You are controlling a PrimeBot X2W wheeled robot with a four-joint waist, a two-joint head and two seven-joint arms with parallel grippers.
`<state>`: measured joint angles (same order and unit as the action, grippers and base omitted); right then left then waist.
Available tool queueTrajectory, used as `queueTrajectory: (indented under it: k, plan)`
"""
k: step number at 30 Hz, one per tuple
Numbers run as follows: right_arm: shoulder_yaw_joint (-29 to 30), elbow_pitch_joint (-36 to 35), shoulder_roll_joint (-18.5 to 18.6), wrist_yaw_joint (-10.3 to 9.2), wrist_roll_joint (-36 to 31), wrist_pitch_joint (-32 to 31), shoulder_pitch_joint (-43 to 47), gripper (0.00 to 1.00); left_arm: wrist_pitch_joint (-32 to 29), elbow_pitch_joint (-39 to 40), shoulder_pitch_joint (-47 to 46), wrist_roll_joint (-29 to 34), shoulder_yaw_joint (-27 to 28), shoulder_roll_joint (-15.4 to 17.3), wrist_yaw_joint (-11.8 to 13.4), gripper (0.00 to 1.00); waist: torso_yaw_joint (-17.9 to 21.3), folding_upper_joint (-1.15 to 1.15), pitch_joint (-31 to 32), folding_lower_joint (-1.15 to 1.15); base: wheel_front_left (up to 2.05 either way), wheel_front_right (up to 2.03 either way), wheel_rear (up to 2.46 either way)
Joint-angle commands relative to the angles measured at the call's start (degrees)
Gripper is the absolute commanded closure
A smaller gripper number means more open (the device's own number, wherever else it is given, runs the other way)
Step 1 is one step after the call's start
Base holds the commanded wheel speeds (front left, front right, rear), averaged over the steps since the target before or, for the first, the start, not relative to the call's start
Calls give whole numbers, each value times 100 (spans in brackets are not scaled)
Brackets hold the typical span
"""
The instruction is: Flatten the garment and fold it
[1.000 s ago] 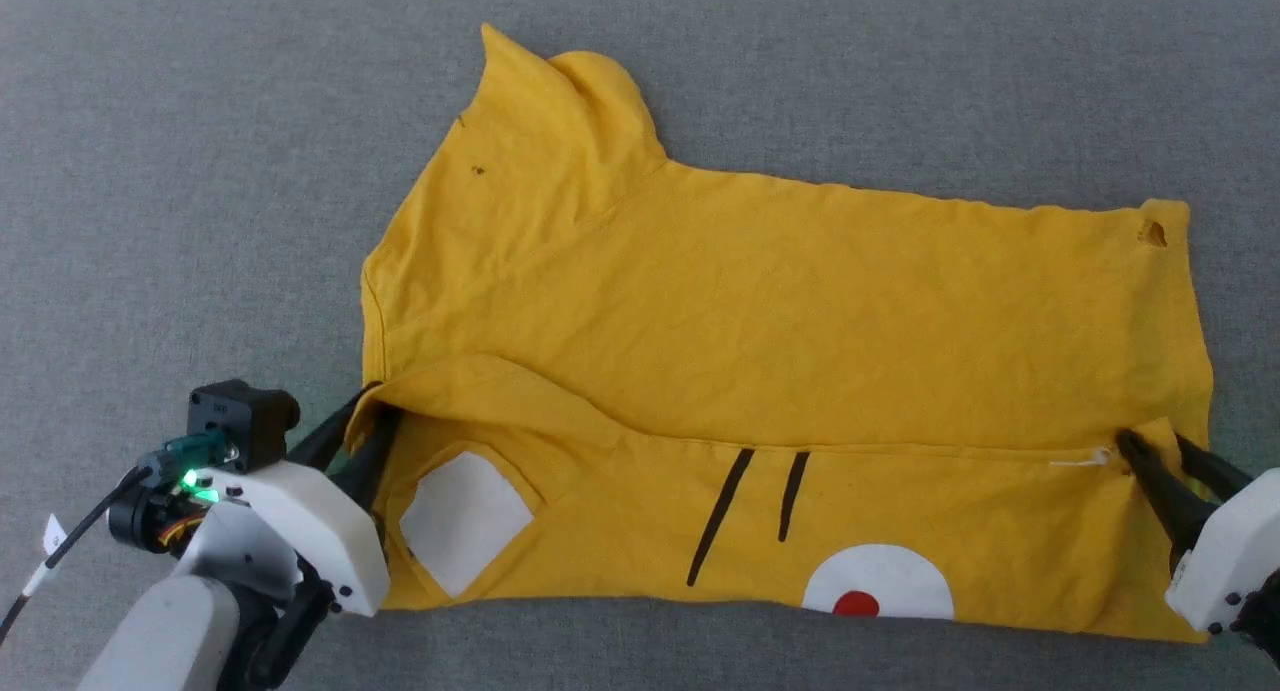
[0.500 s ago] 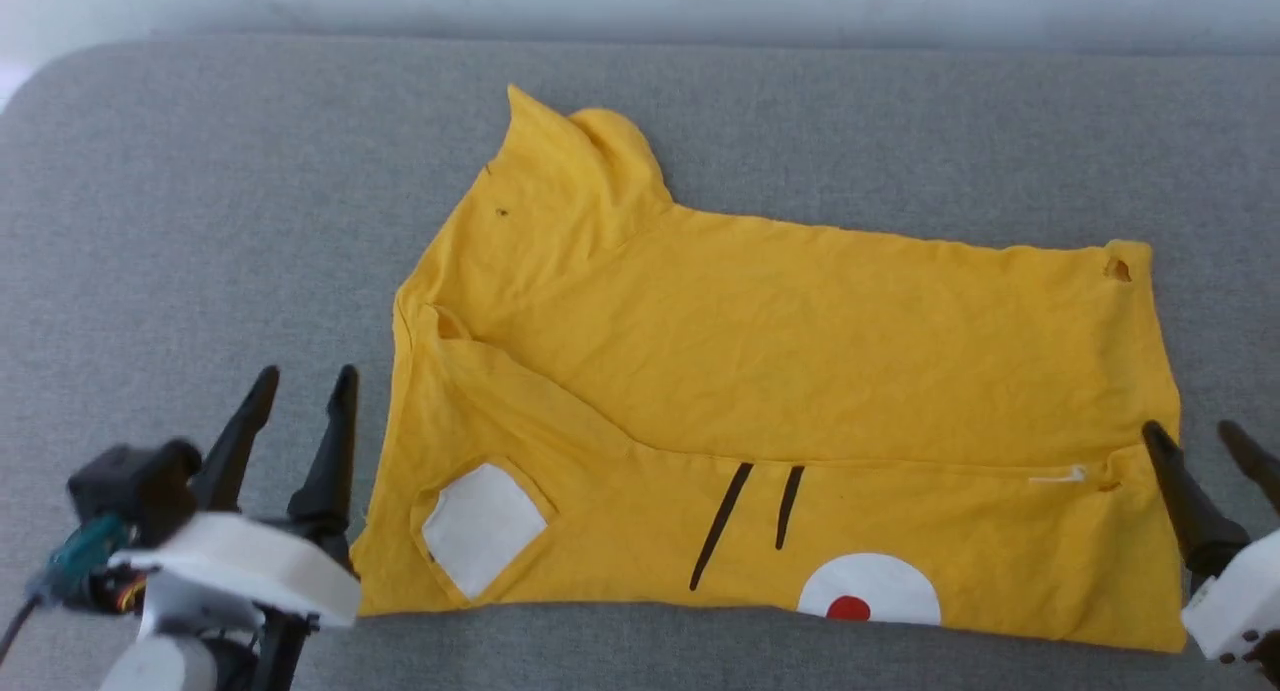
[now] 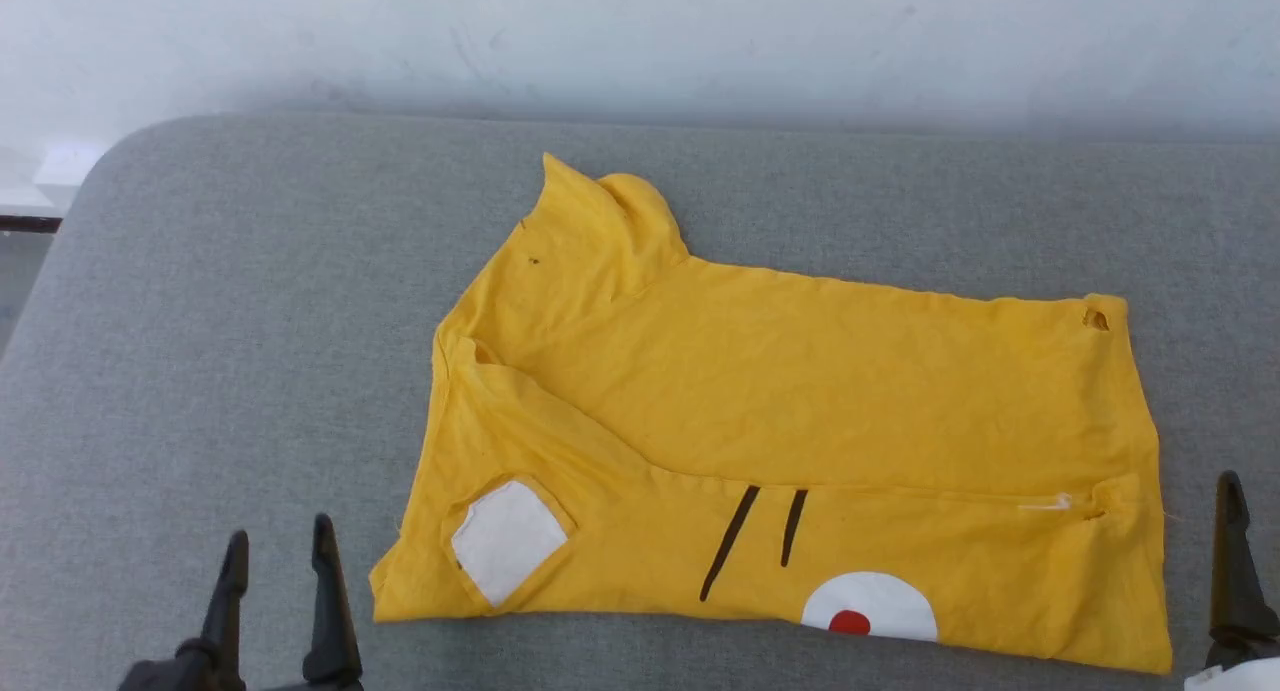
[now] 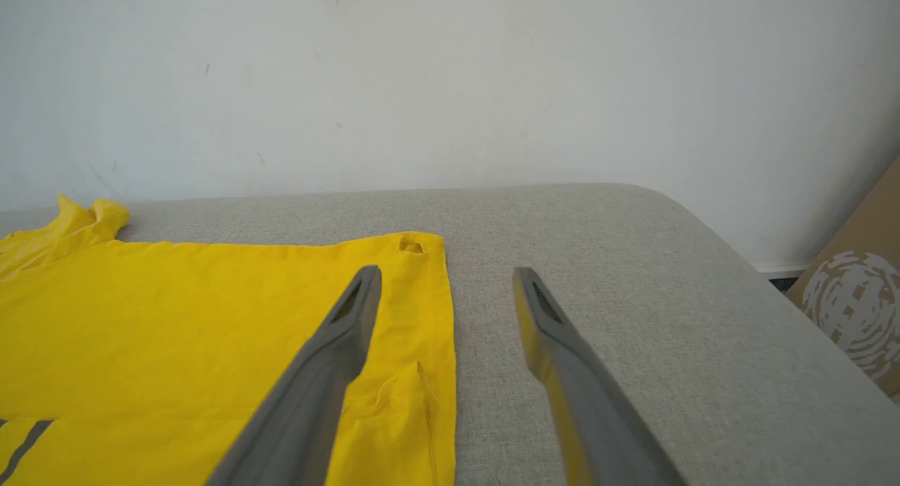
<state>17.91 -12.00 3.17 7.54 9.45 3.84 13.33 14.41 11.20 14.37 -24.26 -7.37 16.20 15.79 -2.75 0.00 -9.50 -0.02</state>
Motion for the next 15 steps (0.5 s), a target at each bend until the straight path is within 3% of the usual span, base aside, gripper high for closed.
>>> queueTrajectory:
  k: [1, 8, 15]
  plan:
    - [11, 117, -24, -5, 11, 203, 46, 0, 47, -39, 102, 172, -12, -30, 37, 0, -41, 0, 71, 2, 0, 0, 0]
    - [-41, 414, -27, -5, 71, 467, -47, 0, -67, -267, 1, 464, -245, 67, -141, 0, -53, 0, 27, 2, 0, 0, 0]
    - [-144, 449, -28, -5, 54, 379, -242, 0, -1480, -556, -609, 555, -678, 604, -567, 0, -60, 0, -205, 2, 0, 0, 0]
